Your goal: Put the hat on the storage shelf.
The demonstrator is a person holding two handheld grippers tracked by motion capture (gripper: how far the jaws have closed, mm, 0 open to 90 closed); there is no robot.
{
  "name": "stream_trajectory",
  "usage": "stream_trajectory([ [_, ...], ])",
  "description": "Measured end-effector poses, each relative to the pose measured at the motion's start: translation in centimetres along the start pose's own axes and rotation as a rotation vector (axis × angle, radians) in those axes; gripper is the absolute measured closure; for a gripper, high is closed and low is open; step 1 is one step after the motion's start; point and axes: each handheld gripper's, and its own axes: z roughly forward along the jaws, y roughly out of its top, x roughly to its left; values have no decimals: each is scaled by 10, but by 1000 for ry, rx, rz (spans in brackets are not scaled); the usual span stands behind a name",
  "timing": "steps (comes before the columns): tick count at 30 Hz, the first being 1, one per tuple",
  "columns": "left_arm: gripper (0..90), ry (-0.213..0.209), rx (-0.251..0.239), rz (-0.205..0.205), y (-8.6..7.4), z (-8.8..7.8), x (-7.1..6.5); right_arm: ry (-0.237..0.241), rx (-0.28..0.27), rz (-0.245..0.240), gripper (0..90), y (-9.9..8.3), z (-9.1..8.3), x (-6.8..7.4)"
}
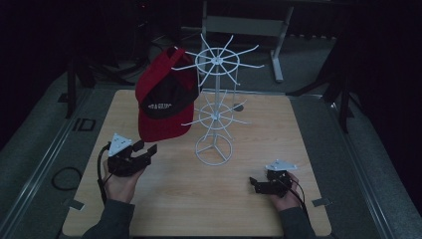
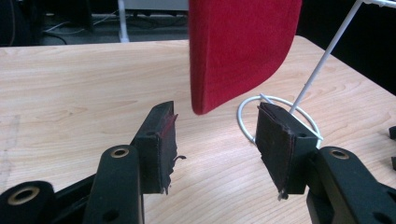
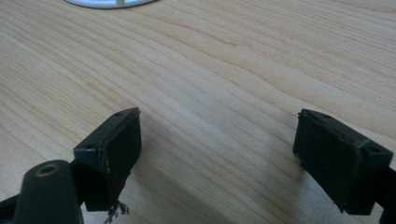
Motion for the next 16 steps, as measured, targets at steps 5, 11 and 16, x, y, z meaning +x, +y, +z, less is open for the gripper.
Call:
stream_trajectory([
  [5, 473, -4, 19, -17, -9, 6, 5, 0, 0, -1, 151, 0, 0, 0],
  [11, 462, -21, 43, -39, -23, 13, 10, 0, 0, -1, 151, 0, 0, 0],
  [16, 484, -41, 80, -28, -35, 18, 11, 0, 1, 1, 151, 0, 0, 0],
])
